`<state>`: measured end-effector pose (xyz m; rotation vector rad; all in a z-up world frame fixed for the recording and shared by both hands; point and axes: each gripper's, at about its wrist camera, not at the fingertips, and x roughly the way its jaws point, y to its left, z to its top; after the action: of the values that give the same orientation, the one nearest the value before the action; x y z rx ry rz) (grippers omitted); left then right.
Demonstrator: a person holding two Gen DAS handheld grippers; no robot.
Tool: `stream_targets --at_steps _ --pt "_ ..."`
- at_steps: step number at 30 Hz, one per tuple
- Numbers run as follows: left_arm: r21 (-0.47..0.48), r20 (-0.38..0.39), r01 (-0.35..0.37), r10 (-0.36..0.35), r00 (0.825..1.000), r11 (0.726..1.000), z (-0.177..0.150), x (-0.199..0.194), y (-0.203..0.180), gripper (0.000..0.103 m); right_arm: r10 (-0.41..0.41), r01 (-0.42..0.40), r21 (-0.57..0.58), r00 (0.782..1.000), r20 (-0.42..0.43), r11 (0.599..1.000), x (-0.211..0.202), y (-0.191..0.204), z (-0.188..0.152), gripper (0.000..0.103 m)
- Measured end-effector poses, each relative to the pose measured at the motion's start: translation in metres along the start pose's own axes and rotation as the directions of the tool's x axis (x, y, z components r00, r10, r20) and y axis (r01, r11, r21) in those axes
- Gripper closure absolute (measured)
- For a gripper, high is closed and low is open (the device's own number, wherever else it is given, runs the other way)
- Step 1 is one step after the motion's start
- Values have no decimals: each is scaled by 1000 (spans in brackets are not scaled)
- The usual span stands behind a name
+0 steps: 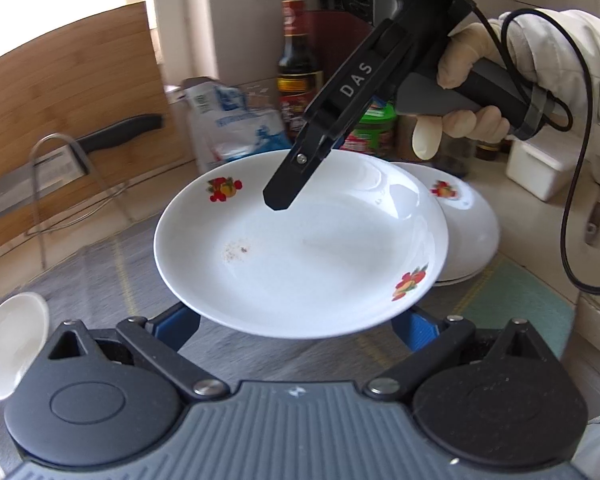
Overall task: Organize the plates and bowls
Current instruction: 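Carry the held plate with the right tool toward the stacked white plates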
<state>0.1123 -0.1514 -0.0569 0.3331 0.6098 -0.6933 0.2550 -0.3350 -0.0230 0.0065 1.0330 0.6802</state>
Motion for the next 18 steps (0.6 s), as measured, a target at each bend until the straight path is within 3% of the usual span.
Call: stream_targets --at_steps 10,18 --pt "78 -7 132 -132 991 988 12 21 -33 2 -84 78 125 996 43 989 -39 -27 -51 14" --pt "109 -32 189 -186 982 976 13 37 -49 2 -111 98 203 992 54 974 -47 -44 -82 14"
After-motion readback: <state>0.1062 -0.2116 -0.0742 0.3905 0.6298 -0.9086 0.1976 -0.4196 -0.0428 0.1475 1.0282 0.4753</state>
